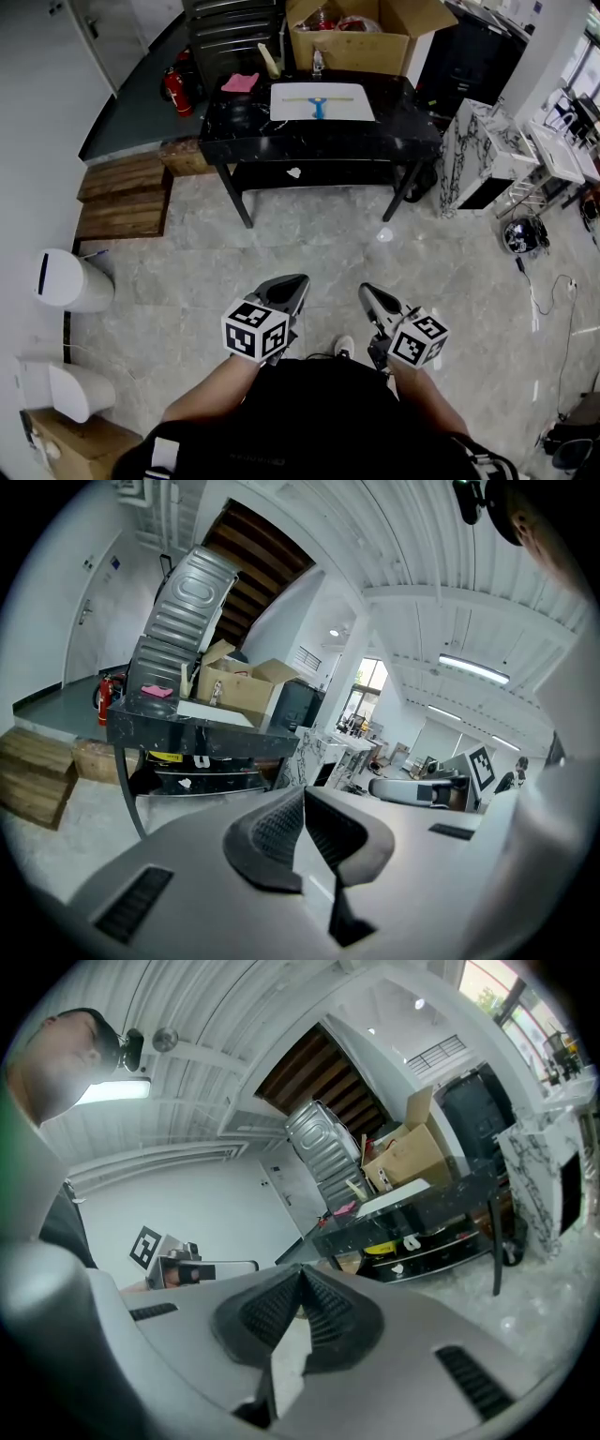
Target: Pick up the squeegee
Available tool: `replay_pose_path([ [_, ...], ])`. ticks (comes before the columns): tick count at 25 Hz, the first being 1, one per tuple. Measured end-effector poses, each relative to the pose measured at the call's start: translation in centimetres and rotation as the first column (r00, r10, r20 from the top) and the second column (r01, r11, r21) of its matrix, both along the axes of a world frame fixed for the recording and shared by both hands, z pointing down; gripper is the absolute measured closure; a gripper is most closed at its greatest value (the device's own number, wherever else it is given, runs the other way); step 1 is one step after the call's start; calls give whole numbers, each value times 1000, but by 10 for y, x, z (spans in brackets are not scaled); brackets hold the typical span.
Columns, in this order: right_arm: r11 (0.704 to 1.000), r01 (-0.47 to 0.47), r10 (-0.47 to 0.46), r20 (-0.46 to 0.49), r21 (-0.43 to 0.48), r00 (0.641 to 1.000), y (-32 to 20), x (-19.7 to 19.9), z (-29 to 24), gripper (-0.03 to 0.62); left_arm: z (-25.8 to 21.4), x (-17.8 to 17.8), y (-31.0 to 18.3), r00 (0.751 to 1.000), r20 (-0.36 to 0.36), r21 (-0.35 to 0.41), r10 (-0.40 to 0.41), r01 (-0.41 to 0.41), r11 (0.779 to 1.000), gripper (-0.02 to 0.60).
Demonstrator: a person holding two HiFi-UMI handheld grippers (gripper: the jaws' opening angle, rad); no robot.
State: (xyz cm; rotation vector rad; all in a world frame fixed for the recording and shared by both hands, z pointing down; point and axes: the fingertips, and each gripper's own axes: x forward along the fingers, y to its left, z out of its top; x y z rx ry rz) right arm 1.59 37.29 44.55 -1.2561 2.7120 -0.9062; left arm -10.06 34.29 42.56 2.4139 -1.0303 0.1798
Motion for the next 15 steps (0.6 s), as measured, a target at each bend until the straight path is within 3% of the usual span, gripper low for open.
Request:
replay_pose_path([
  [7,999,29,-29,-2,19,1000,-8,22,-2,585,-5,18,-3,999,21,19,-33,33,999,565],
  [15,998,55,-55,-11,31,998,-16,71,-4,585,-9,69,-8,999,32,46,-42,40,998,565],
])
